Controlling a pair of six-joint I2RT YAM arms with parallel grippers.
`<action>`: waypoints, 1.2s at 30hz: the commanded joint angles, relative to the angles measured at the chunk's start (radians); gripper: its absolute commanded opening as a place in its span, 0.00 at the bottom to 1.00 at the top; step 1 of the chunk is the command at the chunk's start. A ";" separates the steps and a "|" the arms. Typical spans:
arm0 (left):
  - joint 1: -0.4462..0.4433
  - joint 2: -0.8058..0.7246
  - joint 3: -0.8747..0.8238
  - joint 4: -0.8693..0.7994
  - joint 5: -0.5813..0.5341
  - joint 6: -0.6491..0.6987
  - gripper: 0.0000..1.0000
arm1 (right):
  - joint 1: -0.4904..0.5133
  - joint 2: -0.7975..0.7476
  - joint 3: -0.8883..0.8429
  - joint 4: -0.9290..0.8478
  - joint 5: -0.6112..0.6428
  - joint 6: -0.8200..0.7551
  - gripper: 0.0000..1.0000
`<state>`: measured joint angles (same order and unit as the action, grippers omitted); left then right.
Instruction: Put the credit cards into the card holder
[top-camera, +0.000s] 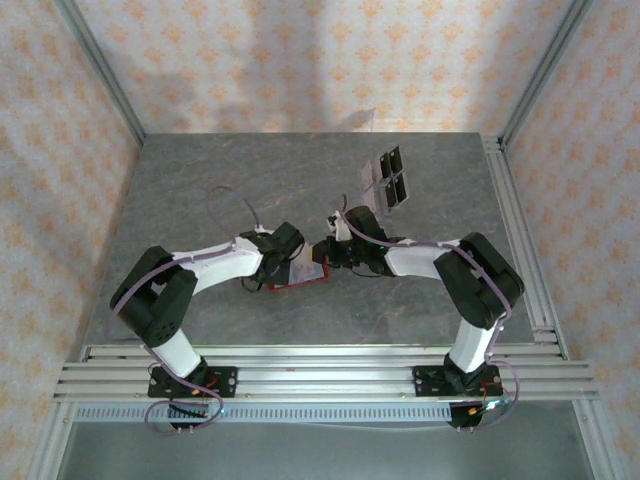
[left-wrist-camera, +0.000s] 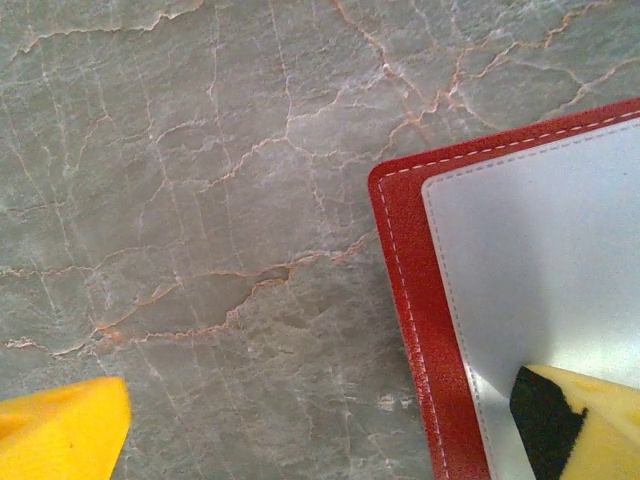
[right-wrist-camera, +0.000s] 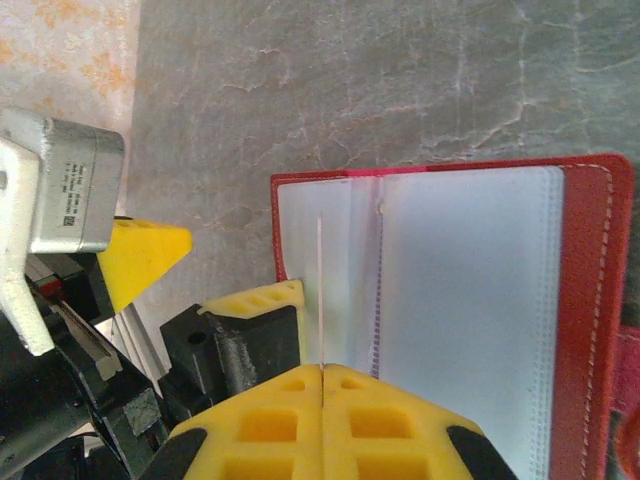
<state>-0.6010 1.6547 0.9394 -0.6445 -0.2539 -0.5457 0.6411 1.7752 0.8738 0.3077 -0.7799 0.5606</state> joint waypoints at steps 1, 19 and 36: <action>0.007 0.012 -0.031 -0.037 -0.048 -0.007 1.00 | 0.008 0.034 0.021 0.079 -0.025 -0.002 0.00; 0.007 0.004 -0.046 -0.028 -0.043 -0.003 1.00 | 0.009 0.117 0.040 0.131 -0.036 0.021 0.00; 0.007 0.011 -0.045 -0.024 -0.039 0.001 1.00 | 0.010 0.171 0.037 0.147 -0.040 0.020 0.00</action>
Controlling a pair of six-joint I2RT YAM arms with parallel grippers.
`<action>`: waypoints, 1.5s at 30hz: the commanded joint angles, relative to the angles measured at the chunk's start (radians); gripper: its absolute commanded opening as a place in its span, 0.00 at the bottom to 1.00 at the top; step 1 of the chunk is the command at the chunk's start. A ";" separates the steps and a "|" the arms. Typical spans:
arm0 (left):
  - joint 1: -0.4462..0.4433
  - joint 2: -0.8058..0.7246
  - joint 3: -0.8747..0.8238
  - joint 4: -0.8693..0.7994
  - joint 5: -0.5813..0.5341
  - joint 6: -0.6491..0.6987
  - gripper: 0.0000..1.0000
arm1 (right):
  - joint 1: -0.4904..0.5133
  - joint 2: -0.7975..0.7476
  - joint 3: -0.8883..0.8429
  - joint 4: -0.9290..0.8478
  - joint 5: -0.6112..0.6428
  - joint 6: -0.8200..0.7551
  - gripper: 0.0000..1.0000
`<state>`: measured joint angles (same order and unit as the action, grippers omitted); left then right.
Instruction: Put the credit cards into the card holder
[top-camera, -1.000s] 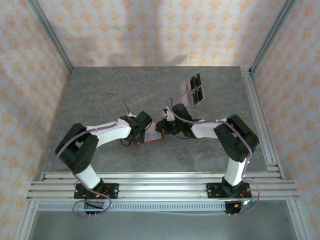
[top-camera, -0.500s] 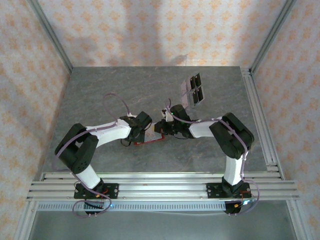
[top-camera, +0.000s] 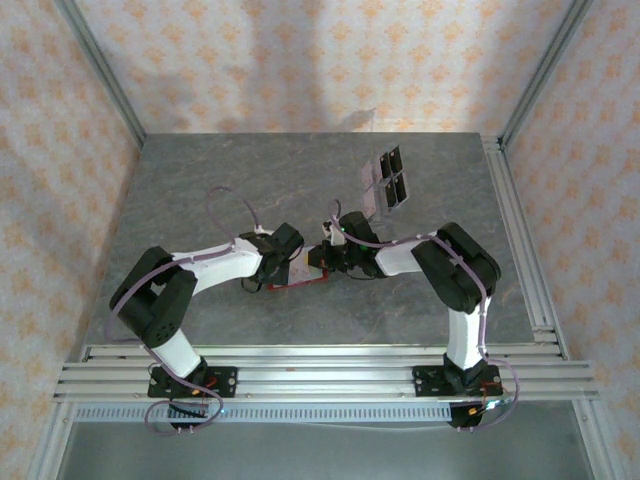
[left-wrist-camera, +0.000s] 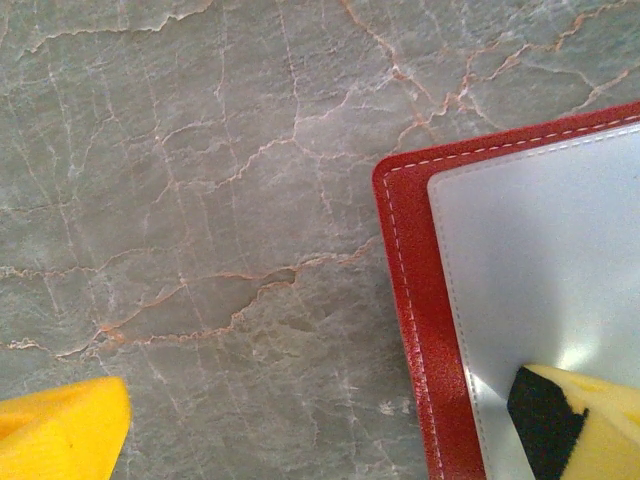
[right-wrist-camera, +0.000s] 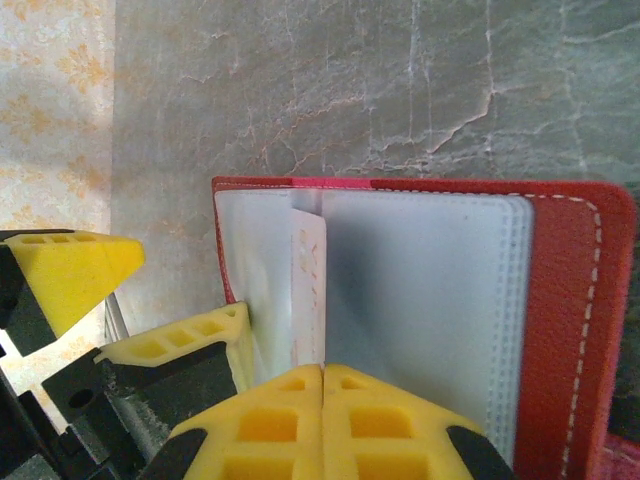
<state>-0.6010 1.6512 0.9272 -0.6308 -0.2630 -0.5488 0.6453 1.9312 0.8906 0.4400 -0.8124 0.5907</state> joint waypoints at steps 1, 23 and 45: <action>0.007 0.014 -0.032 -0.039 -0.029 0.004 1.00 | 0.006 0.009 0.021 -0.006 0.003 -0.028 0.00; 0.007 0.014 -0.039 -0.031 -0.025 0.009 1.00 | -0.027 0.013 0.018 -0.043 0.001 -0.062 0.00; 0.007 0.017 -0.042 -0.024 -0.021 0.009 1.00 | 0.010 0.019 0.066 -0.127 -0.008 -0.111 0.00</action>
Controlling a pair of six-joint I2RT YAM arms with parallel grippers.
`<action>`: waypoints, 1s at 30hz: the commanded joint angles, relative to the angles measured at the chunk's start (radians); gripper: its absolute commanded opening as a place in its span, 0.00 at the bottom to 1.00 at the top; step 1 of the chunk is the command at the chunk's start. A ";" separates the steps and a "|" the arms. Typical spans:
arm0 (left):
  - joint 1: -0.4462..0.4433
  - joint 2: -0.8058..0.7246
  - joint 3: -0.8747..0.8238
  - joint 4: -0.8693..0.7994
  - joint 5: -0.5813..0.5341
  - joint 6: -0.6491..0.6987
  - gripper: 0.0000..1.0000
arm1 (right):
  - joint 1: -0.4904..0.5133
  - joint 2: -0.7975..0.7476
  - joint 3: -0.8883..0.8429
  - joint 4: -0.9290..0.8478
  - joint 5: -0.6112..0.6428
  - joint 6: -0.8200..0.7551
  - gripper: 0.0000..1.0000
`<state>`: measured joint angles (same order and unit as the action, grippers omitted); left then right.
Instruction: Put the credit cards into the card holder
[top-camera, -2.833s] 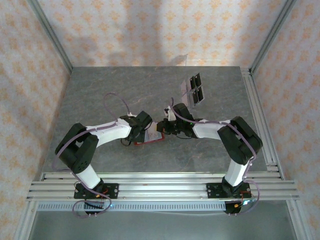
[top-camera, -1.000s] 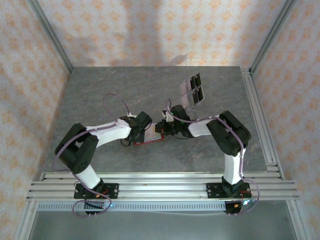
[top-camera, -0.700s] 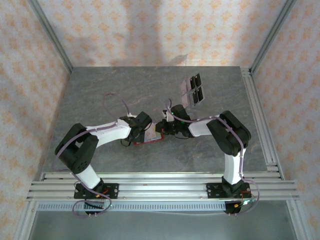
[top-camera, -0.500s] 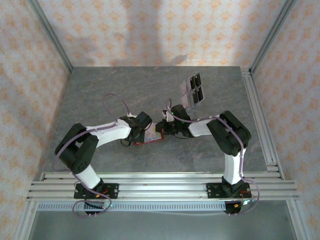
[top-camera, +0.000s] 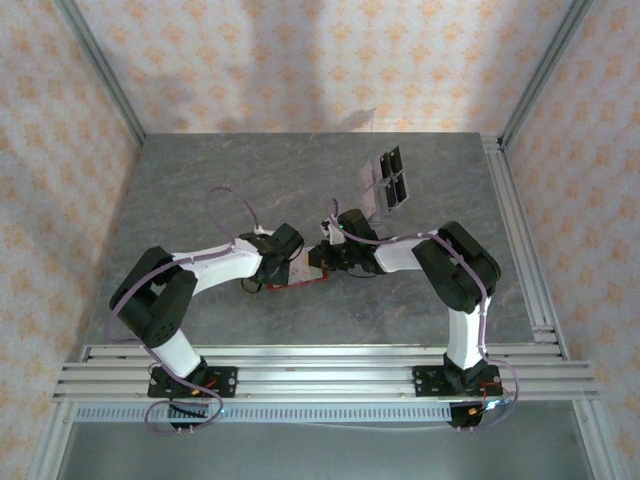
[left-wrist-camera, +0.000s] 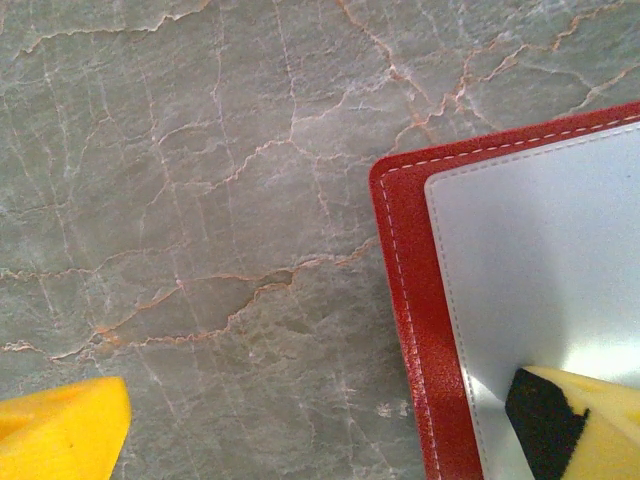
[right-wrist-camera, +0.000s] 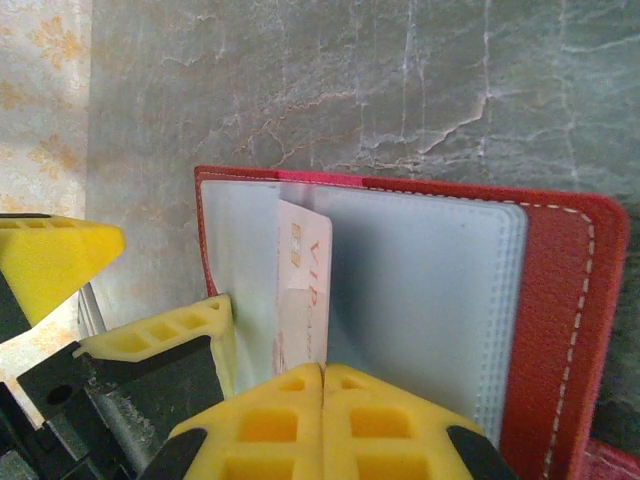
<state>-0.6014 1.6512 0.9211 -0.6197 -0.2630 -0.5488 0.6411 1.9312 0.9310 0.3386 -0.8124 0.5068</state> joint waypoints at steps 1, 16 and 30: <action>0.008 0.017 -0.036 -0.034 -0.021 0.009 1.00 | 0.016 0.021 0.029 -0.027 -0.010 -0.027 0.00; 0.008 0.001 -0.034 -0.028 -0.012 -0.001 1.00 | 0.051 0.058 0.066 -0.040 0.000 -0.014 0.00; 0.167 -0.193 -0.037 -0.088 -0.028 -0.151 1.00 | 0.051 0.064 0.071 -0.082 0.028 -0.018 0.00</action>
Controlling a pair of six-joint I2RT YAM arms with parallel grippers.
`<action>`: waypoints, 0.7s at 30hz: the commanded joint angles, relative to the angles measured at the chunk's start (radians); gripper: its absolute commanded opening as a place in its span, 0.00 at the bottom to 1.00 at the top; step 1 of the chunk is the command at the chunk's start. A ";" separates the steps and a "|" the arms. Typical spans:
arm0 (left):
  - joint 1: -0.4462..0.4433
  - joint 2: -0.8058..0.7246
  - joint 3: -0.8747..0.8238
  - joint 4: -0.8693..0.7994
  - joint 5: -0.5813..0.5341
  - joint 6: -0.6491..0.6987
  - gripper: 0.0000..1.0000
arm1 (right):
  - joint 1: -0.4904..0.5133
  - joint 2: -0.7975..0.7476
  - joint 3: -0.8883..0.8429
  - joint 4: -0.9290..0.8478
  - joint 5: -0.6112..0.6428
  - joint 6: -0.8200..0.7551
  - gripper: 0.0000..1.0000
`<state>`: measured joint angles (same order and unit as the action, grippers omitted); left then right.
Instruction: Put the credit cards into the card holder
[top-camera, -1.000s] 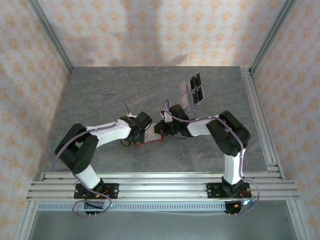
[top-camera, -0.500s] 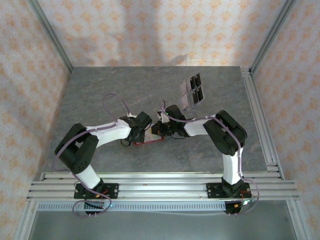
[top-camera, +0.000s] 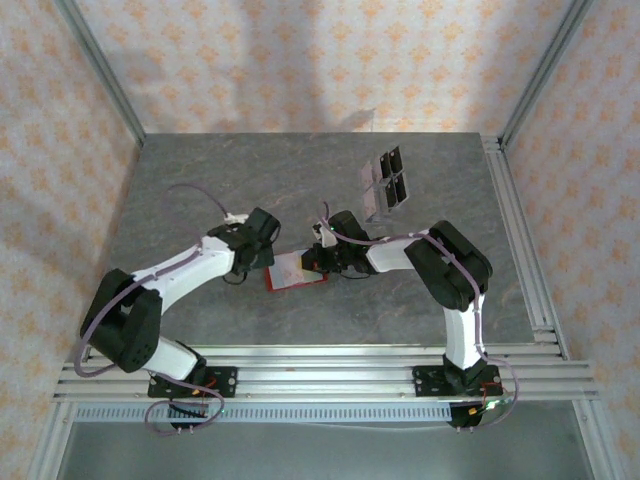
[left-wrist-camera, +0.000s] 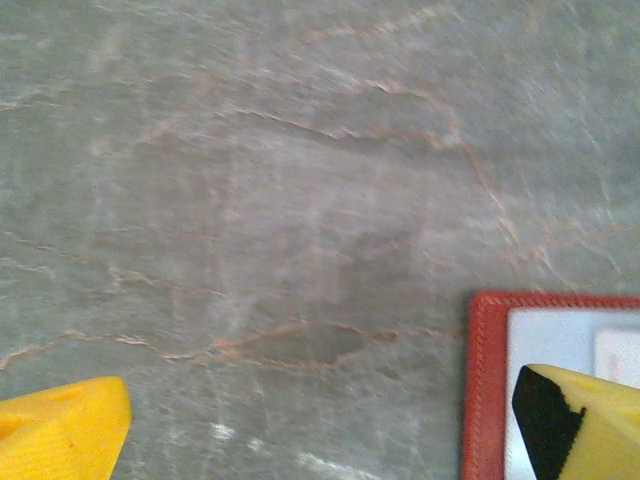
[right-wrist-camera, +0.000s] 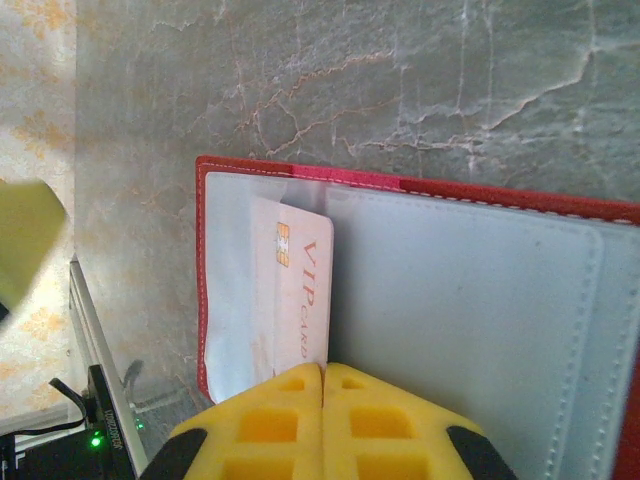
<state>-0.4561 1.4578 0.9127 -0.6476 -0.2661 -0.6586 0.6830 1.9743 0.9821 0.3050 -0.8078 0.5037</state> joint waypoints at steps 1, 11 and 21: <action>0.022 0.003 -0.034 -0.058 -0.021 -0.035 1.00 | 0.009 0.022 0.022 -0.050 0.023 -0.015 0.00; 0.019 0.043 -0.090 0.008 0.049 -0.008 1.00 | 0.016 0.037 0.048 -0.074 0.032 0.004 0.00; 0.010 0.058 -0.102 0.029 0.068 -0.009 1.00 | 0.030 -0.016 0.086 -0.195 0.051 -0.041 0.21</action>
<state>-0.4397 1.5211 0.8253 -0.6270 -0.1902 -0.6617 0.7082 1.9888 1.0428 0.2127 -0.8009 0.4984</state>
